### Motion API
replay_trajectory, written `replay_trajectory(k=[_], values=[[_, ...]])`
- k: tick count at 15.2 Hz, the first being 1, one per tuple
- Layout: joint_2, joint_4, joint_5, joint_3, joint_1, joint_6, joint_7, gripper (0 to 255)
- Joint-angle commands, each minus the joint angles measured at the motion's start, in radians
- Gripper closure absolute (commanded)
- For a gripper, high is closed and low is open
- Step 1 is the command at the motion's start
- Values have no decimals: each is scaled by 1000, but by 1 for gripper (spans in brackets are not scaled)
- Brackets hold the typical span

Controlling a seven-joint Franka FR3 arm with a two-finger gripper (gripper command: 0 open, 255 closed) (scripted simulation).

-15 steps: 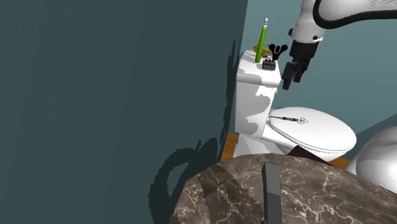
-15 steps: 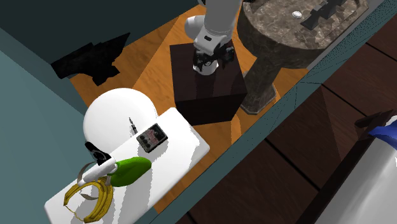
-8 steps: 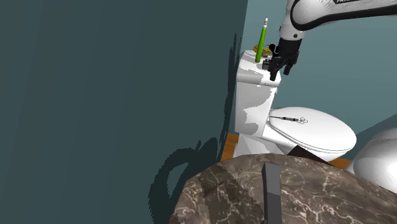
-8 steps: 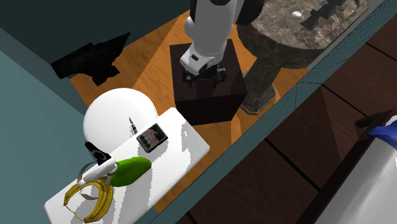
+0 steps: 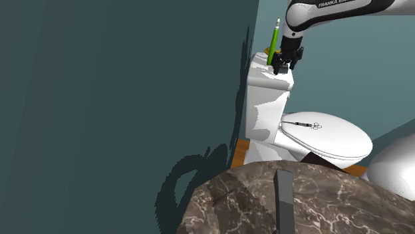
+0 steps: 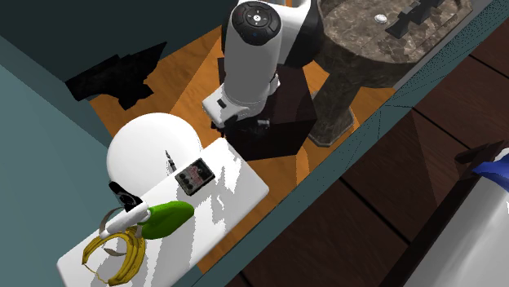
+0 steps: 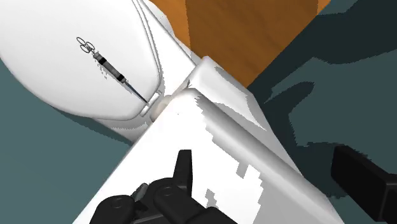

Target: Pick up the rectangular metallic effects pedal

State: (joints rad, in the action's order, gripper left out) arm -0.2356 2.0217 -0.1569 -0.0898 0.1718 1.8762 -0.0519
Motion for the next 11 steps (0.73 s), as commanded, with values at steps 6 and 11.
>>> replay_trajectory(k=[6, 11], values=[[205, -230, -33, -34, 44, 27, -76, 0], [356, -427, -42, -66, 75, 18, -117, 0]])
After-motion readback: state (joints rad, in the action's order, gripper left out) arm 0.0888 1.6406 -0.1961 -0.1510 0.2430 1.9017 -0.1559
